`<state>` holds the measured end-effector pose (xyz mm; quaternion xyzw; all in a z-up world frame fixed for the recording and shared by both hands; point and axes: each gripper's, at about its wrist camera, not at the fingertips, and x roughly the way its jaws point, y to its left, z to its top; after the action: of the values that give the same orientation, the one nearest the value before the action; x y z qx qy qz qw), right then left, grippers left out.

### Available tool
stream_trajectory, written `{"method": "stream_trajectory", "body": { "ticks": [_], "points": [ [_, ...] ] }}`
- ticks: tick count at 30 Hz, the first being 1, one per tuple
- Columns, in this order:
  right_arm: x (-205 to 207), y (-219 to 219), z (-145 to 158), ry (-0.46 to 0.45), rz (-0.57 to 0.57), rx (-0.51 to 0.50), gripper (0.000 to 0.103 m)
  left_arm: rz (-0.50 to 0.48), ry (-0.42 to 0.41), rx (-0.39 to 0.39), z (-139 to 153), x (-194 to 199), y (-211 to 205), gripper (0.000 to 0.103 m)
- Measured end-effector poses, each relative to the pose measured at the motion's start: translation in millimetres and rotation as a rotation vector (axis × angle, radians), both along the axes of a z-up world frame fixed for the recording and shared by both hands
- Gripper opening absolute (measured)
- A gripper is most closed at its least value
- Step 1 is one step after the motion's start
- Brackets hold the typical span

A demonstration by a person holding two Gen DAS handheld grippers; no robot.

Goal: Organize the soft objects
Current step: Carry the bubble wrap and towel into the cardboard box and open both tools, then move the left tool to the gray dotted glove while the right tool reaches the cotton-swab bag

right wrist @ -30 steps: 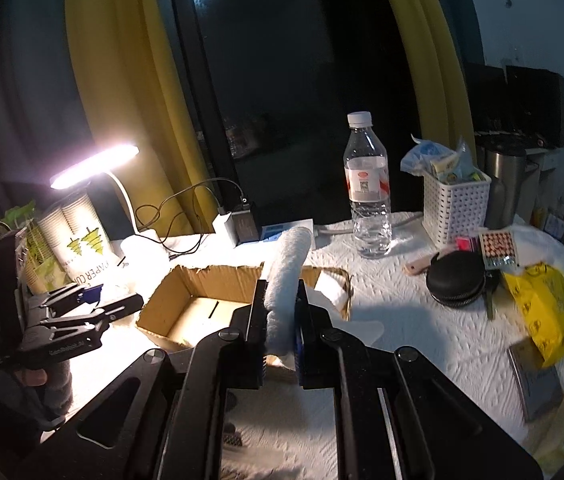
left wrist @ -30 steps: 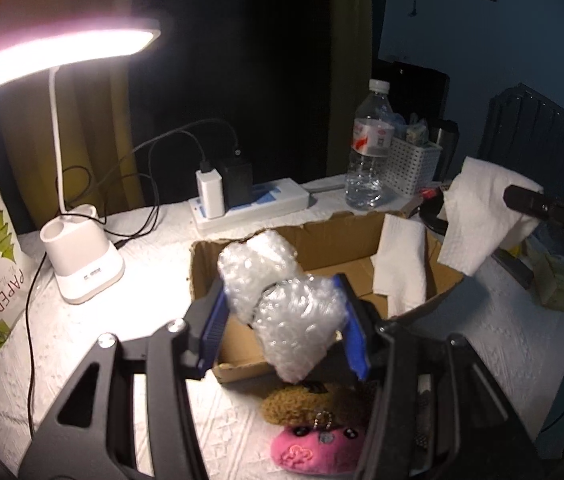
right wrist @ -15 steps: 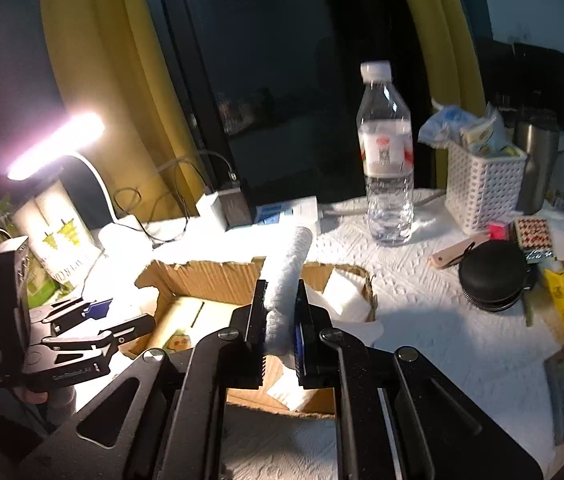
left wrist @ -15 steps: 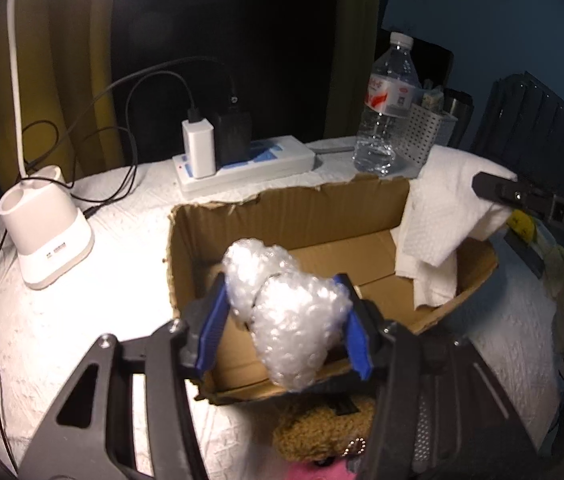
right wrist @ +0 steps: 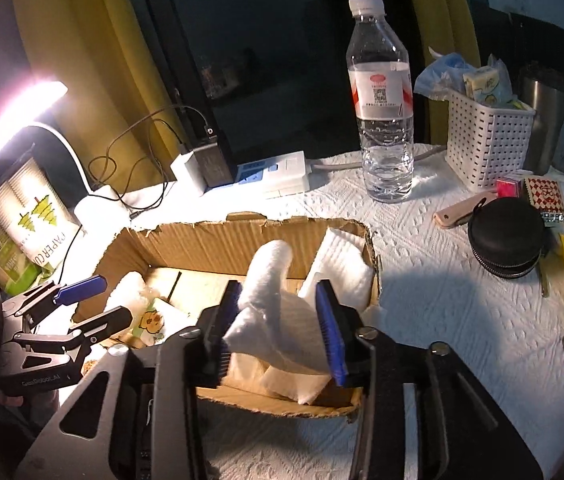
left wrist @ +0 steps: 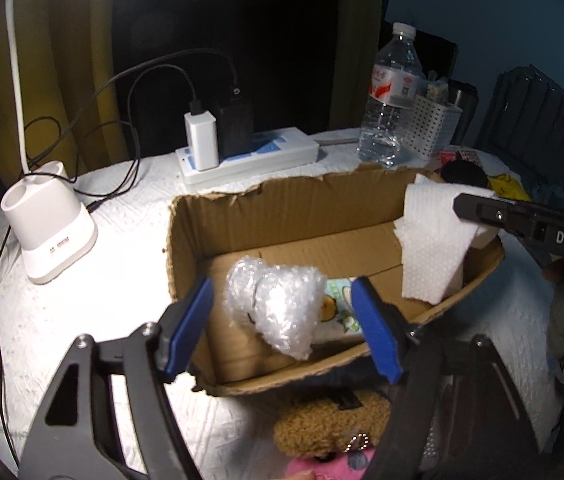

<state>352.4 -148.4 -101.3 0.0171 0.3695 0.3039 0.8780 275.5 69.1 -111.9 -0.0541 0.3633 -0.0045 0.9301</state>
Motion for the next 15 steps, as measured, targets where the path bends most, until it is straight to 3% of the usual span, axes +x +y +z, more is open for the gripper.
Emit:
{"method": "stream_trajectory", "body": {
  "ticks": [15],
  "points": [
    [-43,-19,29,-0.063,-0.004,0.022,0.045,-0.010,-0.107,0.006,33,-48,-15,0.085]
  ]
}}
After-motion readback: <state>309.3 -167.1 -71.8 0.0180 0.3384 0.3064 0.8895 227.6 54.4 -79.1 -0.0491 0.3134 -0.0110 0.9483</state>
